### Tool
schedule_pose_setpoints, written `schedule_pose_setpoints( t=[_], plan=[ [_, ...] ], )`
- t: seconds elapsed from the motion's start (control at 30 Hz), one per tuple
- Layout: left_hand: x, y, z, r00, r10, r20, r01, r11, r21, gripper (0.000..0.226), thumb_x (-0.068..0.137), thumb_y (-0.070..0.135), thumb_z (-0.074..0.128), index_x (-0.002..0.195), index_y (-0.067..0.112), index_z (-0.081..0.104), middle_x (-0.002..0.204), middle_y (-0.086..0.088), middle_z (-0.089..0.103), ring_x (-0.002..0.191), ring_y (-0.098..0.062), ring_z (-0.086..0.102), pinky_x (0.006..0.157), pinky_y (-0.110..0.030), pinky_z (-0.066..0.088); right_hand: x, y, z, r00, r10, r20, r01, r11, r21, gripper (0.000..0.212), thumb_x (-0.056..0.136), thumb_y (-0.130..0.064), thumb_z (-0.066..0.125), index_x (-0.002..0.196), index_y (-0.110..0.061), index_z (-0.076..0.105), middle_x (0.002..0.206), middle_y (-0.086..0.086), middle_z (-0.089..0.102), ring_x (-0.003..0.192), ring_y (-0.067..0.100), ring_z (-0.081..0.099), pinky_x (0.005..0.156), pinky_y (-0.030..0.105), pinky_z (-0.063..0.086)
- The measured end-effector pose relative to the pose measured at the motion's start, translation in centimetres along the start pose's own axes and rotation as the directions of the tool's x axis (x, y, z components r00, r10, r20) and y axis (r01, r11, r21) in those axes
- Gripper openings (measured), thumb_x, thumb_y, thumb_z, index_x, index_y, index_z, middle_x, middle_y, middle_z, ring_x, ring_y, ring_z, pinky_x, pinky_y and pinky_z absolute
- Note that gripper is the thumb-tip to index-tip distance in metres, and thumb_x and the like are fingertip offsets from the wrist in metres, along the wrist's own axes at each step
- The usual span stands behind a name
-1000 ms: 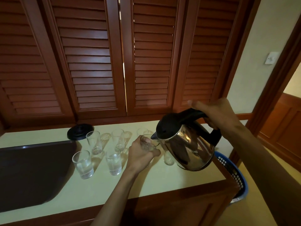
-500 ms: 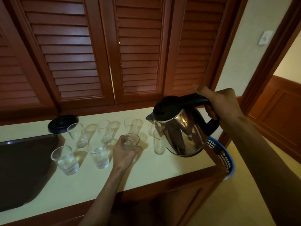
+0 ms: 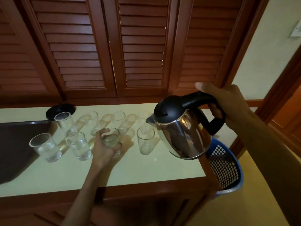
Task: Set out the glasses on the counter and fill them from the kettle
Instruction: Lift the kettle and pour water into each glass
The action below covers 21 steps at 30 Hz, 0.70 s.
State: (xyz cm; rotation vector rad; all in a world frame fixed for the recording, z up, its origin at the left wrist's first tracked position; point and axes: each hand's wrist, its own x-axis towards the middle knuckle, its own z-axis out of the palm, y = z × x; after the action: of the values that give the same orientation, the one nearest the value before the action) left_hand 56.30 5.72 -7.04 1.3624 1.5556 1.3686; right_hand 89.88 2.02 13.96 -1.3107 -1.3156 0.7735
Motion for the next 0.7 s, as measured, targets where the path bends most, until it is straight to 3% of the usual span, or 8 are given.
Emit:
schedule_pose_setpoints(
  t=[0.1, 0.2, 0.3, 0.4, 0.47, 0.57, 0.7],
  plan=[
    [-0.2, 0.1, 0.3, 0.998, 0.003, -0.065, -0.002, 1.0, 0.016, 0.091, 0.058, 0.014, 0.09, 0.132, 0.023, 0.037, 0.127, -0.006, 0.053, 0.113, -0.023, 0.059, 0.084, -0.017, 0.05, 1.1, 1.1, -0.7, 0.995, -0.029, 0.099, 0.029, 1.0, -0.002, 0.043, 0.086, -0.04, 0.077, 0.06, -0.012, 0.058, 0.043, 0.002, 0.045, 0.032, 0.016, 0.035, 0.035, 0.022, 0.031],
    [-2.0, 1.3, 0.5, 0.97, 0.055, -0.236, -0.046, 0.998, 0.044, 0.108, 0.061, 0.011, 0.096, 0.146, 0.021, 0.03, 0.142, -0.007, 0.046, 0.132, -0.02, 0.047, 0.114, -0.034, 0.042, 2.3, 1.8, -1.1, 0.987, 0.051, 0.152, -0.05, 0.999, -0.01, 0.056, 0.08, -0.047, 0.078, 0.042, -0.016, 0.051, 0.037, 0.0, 0.042, 0.029, 0.013, 0.033, 0.032, 0.02, 0.03],
    [-4.7, 4.4, 2.0, 0.897, 0.225, -0.38, -0.187, 0.973, 0.135, 0.109, 0.062, 0.029, 0.09, 0.152, 0.018, 0.031, 0.149, 0.003, 0.038, 0.14, -0.012, 0.036, 0.117, -0.022, 0.029, 3.3, 2.6, -1.6, 0.982, 0.081, 0.169, -0.081, 0.997, -0.008, 0.06, 0.079, -0.048, 0.079, 0.039, -0.016, 0.049, 0.036, 0.001, 0.039, 0.029, 0.014, 0.031, 0.032, 0.02, 0.029],
    [-6.4, 6.9, 5.6, 0.871, 0.39, -0.3, -0.327, 0.914, 0.24, 0.095, 0.064, 0.026, 0.087, 0.145, 0.016, 0.04, 0.139, 0.009, 0.039, 0.132, -0.009, 0.037, 0.108, -0.009, 0.027, 3.9, 3.3, -1.9, 0.975, 0.075, 0.209, -0.076, 0.997, -0.002, 0.06, 0.081, -0.048, 0.079, 0.037, -0.018, 0.051, 0.038, 0.0, 0.04, 0.031, 0.014, 0.031, 0.033, 0.02, 0.027],
    [-6.4, 7.2, 8.2, 0.911, 0.349, -0.219, -0.299, 0.926, 0.232, 0.094, 0.065, 0.024, 0.089, 0.145, 0.02, 0.04, 0.138, 0.008, 0.04, 0.132, -0.008, 0.037, 0.106, -0.009, 0.027, 4.0, 3.6, -1.8, 0.972, 0.075, 0.224, -0.077, 0.997, 0.0, 0.06, 0.081, -0.047, 0.079, 0.036, -0.018, 0.053, 0.039, -0.001, 0.04, 0.032, 0.013, 0.031, 0.035, 0.02, 0.027],
    [-5.5, 6.0, 10.7, 0.967, 0.18, -0.181, -0.16, 0.98, 0.12, 0.101, 0.064, 0.03, 0.092, 0.148, 0.024, 0.035, 0.142, 0.008, 0.04, 0.134, -0.01, 0.039, 0.111, -0.022, 0.034, 4.2, 4.0, -1.8, 0.969, 0.073, 0.234, -0.078, 0.997, 0.012, 0.057, 0.08, -0.048, 0.08, 0.04, -0.018, 0.054, 0.041, 0.0, 0.041, 0.035, 0.015, 0.033, 0.038, 0.021, 0.028],
    [-4.3, 4.9, 12.1, 0.984, -0.036, -0.174, 0.025, 0.998, -0.064, 0.092, 0.068, 0.027, 0.095, 0.142, 0.024, 0.041, 0.135, 0.002, 0.056, 0.125, -0.013, 0.052, 0.108, -0.031, 0.044, 4.5, 4.2, -1.8, 0.97, 0.081, 0.23, -0.084, 0.996, 0.005, 0.059, 0.081, -0.049, 0.08, 0.037, -0.018, 0.056, 0.039, 0.0, 0.042, 0.035, 0.015, 0.033, 0.039, 0.022, 0.028]
  ],
)
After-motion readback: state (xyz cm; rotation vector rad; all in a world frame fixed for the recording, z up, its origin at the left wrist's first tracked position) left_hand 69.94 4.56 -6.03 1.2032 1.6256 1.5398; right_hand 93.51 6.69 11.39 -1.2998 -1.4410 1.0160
